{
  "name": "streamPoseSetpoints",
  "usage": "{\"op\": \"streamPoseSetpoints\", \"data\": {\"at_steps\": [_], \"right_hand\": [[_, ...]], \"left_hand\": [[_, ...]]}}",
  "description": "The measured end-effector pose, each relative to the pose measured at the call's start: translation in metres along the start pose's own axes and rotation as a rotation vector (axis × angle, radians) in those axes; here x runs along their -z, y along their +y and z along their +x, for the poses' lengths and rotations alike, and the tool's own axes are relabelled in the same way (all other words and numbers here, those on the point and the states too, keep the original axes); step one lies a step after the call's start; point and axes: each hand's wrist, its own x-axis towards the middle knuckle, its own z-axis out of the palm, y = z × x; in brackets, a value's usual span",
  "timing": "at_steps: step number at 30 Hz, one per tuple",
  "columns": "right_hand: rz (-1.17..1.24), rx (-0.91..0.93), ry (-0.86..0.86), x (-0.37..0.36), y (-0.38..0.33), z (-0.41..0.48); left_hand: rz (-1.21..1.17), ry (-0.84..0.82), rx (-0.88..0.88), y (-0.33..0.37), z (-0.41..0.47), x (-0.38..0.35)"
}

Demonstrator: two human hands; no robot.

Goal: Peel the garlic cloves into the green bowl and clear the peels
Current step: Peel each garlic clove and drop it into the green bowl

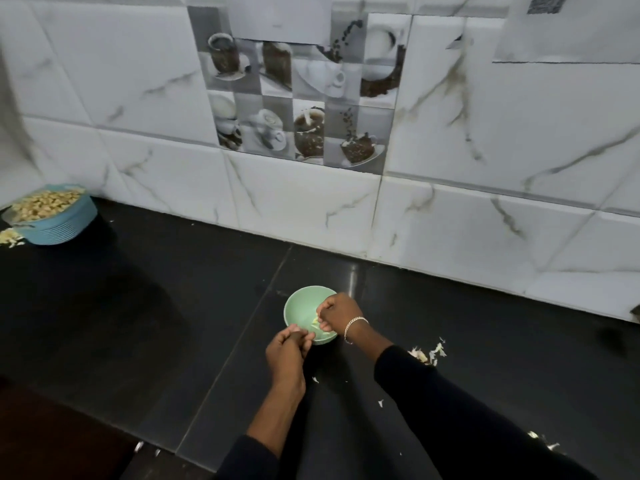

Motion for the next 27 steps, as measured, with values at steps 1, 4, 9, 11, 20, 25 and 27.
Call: {"op": "streamPoseSetpoints", "data": {"at_steps": [1, 4, 9, 11, 20, 25, 27], "right_hand": [[-0.015, -0.013, 0.003, -0.006, 0.0, 0.005], [-0.025, -0.052, 0.02, -0.015, 0.0, 0.012], [0.0, -0.023, 0.061, -0.008, -0.002, 0.007], [0.039, 0.021, 0.088, 0.005, -0.002, -0.003], [0.133, 0.075, 0.164, 0.084, 0.076, -0.095], [0.075, -0.022, 0.308, 0.135, 0.137, -0.147], [0.073, -0.067, 0.387, 0.155, 0.158, -0.165]], "left_hand": [[-0.003, 0.009, -0.003, 0.005, 0.006, 0.002], [0.005, 0.017, -0.005, 0.014, 0.017, 0.005], [0.01, 0.013, -0.002, 0.017, 0.019, 0.003], [0.011, 0.005, -0.011, 0.015, 0.017, 0.001], [0.149, -0.199, 0.041, -0.028, -0.019, -0.046], [0.288, -0.328, 0.108, -0.077, -0.05, -0.079], [0.34, -0.381, 0.135, -0.099, -0.065, -0.091]]}}
